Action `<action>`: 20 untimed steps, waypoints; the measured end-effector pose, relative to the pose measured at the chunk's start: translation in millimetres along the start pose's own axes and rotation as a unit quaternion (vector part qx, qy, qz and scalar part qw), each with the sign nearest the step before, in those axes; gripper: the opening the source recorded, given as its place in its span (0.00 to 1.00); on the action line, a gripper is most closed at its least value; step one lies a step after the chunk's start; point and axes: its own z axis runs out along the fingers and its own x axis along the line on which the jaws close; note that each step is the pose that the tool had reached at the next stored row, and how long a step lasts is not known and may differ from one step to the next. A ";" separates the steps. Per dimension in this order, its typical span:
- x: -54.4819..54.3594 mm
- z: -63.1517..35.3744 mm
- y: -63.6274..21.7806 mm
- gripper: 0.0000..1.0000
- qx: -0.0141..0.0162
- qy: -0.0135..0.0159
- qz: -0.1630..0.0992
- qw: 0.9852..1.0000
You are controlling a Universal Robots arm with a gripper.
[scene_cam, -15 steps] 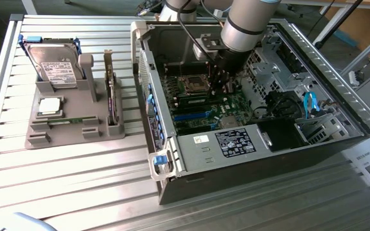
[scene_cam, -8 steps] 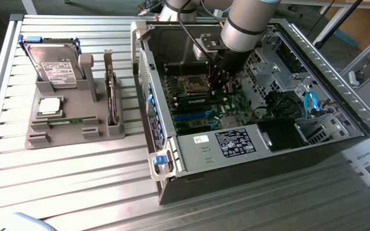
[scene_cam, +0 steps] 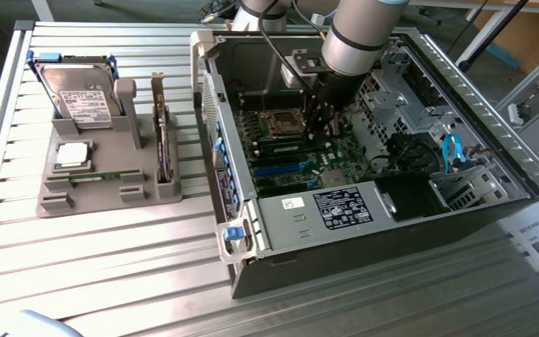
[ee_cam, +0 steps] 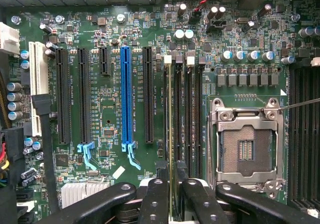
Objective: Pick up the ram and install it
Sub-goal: 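Insert the ram into the slot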
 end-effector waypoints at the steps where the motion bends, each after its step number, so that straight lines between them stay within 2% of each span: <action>1: 0.0 0.0 0.0 0.19 0.000 0.000 0.000 1.000; 9: 0.0 -2.5 0.0 0.19 0.000 0.000 0.000 1.000; 14: -0.2 -12.4 0.2 0.19 0.000 0.000 0.000 1.000; 20: -0.4 -30.1 0.5 0.19 0.000 0.000 0.000 1.000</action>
